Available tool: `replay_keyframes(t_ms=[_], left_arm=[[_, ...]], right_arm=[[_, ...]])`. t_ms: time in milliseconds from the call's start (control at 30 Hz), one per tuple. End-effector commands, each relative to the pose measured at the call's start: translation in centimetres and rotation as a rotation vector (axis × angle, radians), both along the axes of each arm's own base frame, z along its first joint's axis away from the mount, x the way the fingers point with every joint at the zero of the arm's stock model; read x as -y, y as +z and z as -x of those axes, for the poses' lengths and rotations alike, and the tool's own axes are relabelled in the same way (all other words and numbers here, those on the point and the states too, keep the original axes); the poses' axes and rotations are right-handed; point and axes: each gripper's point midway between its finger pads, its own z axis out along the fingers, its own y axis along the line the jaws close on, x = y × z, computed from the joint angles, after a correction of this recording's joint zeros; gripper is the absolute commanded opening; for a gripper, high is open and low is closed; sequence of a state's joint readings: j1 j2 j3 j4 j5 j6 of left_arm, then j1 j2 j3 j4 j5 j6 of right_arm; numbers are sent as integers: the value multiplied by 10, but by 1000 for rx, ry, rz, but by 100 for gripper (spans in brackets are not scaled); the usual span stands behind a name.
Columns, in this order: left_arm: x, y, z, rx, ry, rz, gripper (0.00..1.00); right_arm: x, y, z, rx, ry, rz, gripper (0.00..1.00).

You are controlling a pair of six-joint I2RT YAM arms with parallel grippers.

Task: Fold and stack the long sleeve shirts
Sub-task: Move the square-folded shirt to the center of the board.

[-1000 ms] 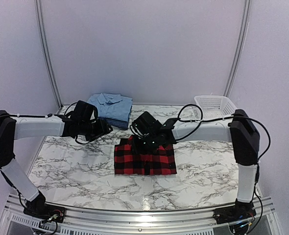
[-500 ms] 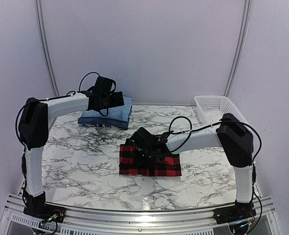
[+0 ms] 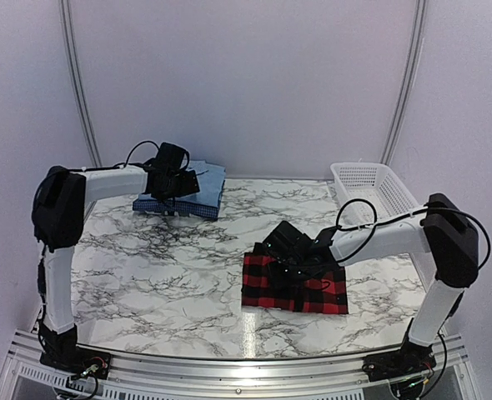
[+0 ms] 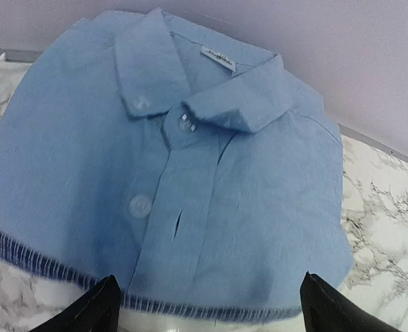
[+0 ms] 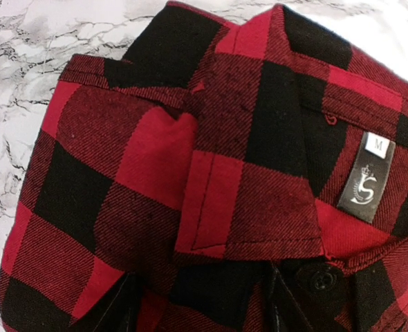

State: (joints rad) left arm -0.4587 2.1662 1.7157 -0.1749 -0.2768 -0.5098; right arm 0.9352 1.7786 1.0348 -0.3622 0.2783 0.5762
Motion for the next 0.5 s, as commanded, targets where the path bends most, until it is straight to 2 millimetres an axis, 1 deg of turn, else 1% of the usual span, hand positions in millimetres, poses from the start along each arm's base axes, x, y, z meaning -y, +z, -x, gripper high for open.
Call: replay_keyframes(t_ms=[0,33,67,133,167,200,333,400,467], left_arm=[[-14,50,47,48,133,307,93],[-20,48,57,50,163,356,93],[-23,49,63,70,185,417,93],[-32,39,78,77,250,523,92],[-37,29,86,67,276,561,91],[-38,21,89,58,296,587,91],[-34,-4,85,45,335,719,86],[-29,-13,78,52,341,794,81],[-27,-24,72,58,351,838,73]], right_arm=[[13,10,4,-9,-17,1,60],[12,15,3,-1,-16,-13,60],[11,20,3,7,-14,-24,60],[9,33,3,27,-8,-58,60],[6,40,2,40,-5,-78,61],[5,48,1,54,-3,-98,61],[-1,83,-4,116,11,-168,61],[1,100,-6,146,9,-179,62],[3,116,-5,174,12,-202,62]])
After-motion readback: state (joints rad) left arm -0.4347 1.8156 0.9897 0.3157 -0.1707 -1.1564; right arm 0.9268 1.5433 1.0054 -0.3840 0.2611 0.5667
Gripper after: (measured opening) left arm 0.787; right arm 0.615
